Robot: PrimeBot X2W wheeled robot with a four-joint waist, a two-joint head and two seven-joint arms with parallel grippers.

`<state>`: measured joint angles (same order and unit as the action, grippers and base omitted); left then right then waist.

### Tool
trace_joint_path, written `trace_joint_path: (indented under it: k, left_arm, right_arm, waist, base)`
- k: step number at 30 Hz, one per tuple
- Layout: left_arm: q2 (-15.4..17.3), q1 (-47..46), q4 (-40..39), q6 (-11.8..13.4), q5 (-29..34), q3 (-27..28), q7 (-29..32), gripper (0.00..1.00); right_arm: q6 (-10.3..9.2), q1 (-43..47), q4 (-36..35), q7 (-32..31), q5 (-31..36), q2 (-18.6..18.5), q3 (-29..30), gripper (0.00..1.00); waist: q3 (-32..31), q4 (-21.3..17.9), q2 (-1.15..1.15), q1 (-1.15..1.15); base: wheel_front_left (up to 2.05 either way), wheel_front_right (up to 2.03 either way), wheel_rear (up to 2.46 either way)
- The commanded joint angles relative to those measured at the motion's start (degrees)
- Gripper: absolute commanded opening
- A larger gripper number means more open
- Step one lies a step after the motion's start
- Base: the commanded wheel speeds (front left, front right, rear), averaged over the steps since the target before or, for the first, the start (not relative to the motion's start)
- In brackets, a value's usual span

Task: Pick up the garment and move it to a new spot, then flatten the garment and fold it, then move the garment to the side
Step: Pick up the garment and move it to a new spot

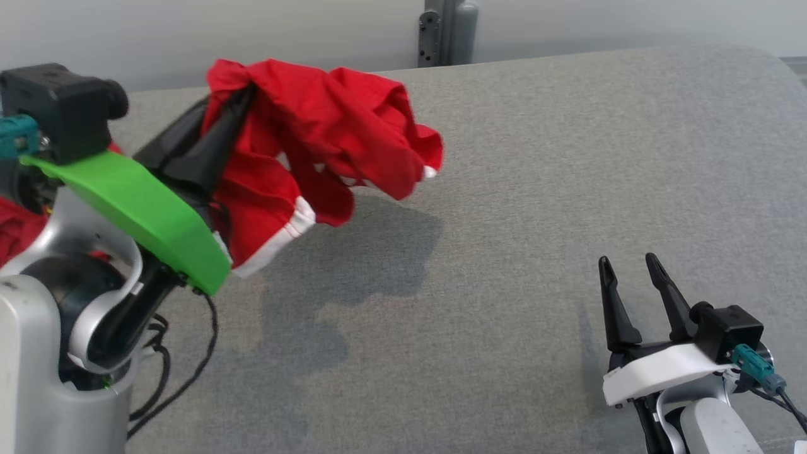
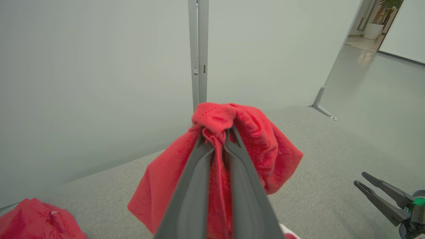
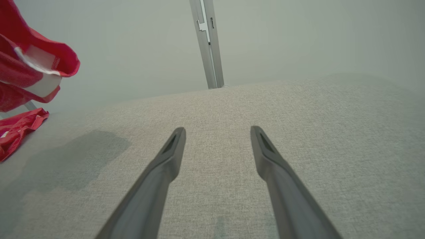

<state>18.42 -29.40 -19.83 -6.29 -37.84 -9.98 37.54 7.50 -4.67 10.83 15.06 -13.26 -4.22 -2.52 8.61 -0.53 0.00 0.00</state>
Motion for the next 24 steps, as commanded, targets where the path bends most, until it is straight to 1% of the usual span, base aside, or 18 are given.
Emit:
trace_joint_path:
  k: [1,5,7,11,13,15,18,20,24]
  left_arm:
    - [-0.81,1.17,-1.45,-0.08,-1.56,-0.73,0.62,0.0]
    - [-4.02,2.74,-4.84,0.2,-6.51,-4.2,2.71,0.0]
    - [-5.54,3.17,-5.15,0.53,-8.48,-5.64,3.7,0.0]
    - [-7.12,3.41,-1.71,1.4,-10.64,-7.33,5.18,0.0]
    - [-7.8,2.75,3.1,2.07,-10.7,-7.41,5.25,0.0]
    - [-8.02,1.28,9.0,2.65,-9.47,-7.08,4.47,0.0]
    - [-9.03,-0.73,18.79,3.3,-7.84,-6.23,1.37,0.0]
    - [-9.48,-2.44,25.98,3.64,-5.25,-5.56,-2.59,0.0]
    - [-9.5,-5.17,39.67,2.69,0.41,-6.2,-12.68,0.0]
  right_arm:
    - [-0.02,0.47,-0.17,0.18,-0.13,0.14,-0.12,1.0]
    - [-0.02,-0.03,-0.3,0.18,-0.42,0.41,-0.29,1.0]
    - [-0.02,-0.34,-0.4,0.18,-0.67,0.63,-0.29,1.0]
    - [-0.02,-0.69,-0.5,0.18,-1.04,0.92,-0.05,1.0]
    - [-0.02,-0.61,-0.46,0.18,-1.32,1.08,0.16,1.0]
    - [-0.02,-0.9,-0.38,0.18,-1.46,1.18,0.03,1.0]
    - [-0.02,-1.45,-0.36,0.18,-1.93,1.26,-0.41,1.0]
    - [-0.02,-1.62,-0.37,0.18,-2.21,1.29,-0.78,1.0]
    - [-0.02,-2.16,-0.1,0.18,-3.12,1.32,-1.83,1.0]
  waist:
    - [-0.43,-5.58,0.0,0.0]
    - [0.51,-10.32,0.0,0.0]
    - [1.2,-12.56,0.0,0.0]
    - [2.63,-16.53,0.0,0.0]
    - [3.31,-18.0,0.0,0.0]
    - [4.06,-19.22,0.0,0.0]
    - [5.1,-20.52,0.0,0.0]
    - [5.8,-21.11,0.0,0.0]
    - [6.81,-21.71,0.0,0.0]
  base:
    - [0.0,0.0,0.0]
    - [0.0,0.0,0.0]
    - [0.0,0.0,0.0]
    - [0.0,0.0,0.0]
    - [0.0,0.0,0.0]
    - [0.0,0.0,0.0]
    - [0.0,0.0,0.0]
    - [0.0,0.0,0.0]
    - [0.0,0.0,0.0]
